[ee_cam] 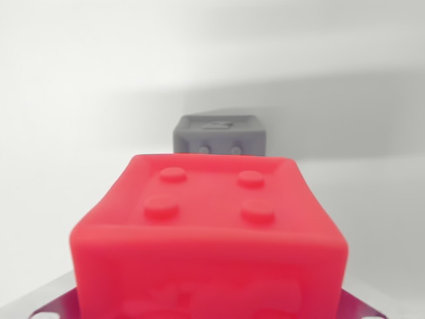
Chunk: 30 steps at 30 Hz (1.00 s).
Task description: Destack cube
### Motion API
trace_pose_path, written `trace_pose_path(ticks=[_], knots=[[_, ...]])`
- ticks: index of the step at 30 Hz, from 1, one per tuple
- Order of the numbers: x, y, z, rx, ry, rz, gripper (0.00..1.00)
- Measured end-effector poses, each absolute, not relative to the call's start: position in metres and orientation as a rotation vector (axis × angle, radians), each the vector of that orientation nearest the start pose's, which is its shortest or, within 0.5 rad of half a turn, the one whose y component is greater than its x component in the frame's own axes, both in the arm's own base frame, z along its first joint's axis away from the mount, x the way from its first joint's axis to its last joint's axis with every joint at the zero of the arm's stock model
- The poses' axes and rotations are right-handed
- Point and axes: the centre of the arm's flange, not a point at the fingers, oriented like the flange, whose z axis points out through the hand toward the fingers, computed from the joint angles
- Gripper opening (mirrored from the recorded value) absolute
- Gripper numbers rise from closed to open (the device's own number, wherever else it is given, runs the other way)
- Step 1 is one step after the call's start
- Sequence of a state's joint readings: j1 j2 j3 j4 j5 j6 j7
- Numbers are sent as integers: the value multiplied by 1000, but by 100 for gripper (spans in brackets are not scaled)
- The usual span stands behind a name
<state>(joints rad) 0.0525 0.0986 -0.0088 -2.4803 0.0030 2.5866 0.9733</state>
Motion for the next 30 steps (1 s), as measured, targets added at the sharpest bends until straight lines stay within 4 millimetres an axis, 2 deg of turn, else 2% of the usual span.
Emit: trace_pose_path(ticks=[30], knots=[[523,-8,235,-2839,1347,-5,0]])
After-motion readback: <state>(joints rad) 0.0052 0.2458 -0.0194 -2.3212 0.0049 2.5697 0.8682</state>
